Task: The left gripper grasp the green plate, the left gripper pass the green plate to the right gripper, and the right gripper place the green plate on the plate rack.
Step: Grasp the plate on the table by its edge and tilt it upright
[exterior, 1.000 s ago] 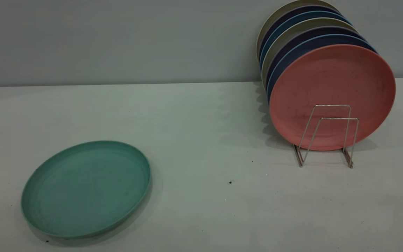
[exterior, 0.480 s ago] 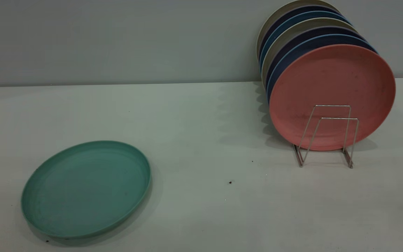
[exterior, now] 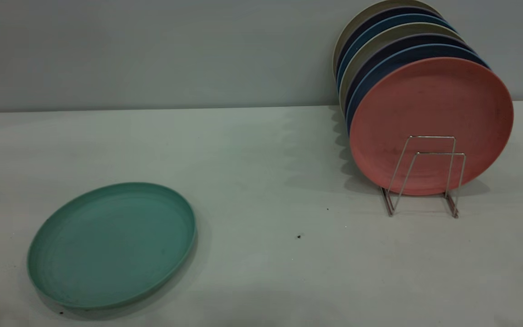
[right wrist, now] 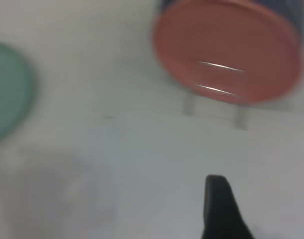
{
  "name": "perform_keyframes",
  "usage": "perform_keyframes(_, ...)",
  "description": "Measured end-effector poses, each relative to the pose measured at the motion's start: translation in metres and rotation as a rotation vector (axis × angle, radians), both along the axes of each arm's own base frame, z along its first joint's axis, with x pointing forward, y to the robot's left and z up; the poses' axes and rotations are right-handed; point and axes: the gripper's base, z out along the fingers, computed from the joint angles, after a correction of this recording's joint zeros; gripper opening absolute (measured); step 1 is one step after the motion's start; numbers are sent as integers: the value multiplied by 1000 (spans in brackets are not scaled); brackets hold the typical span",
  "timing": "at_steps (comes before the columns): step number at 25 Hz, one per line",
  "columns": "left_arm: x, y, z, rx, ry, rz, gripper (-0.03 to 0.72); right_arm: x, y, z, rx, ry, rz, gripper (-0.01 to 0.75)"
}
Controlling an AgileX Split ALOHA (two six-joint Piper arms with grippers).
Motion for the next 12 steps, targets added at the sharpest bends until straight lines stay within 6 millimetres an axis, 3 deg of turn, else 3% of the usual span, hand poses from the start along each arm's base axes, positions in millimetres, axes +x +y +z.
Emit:
perform_keyframes(6, 47, -1, -37, -30, 115, -12, 543, 42, 32, -27, 150, 19, 179, 448)
perform_keyframes(12, 84, 0, -68, -23, 219, -39, 543, 66, 95, -57, 184, 119, 347, 448)
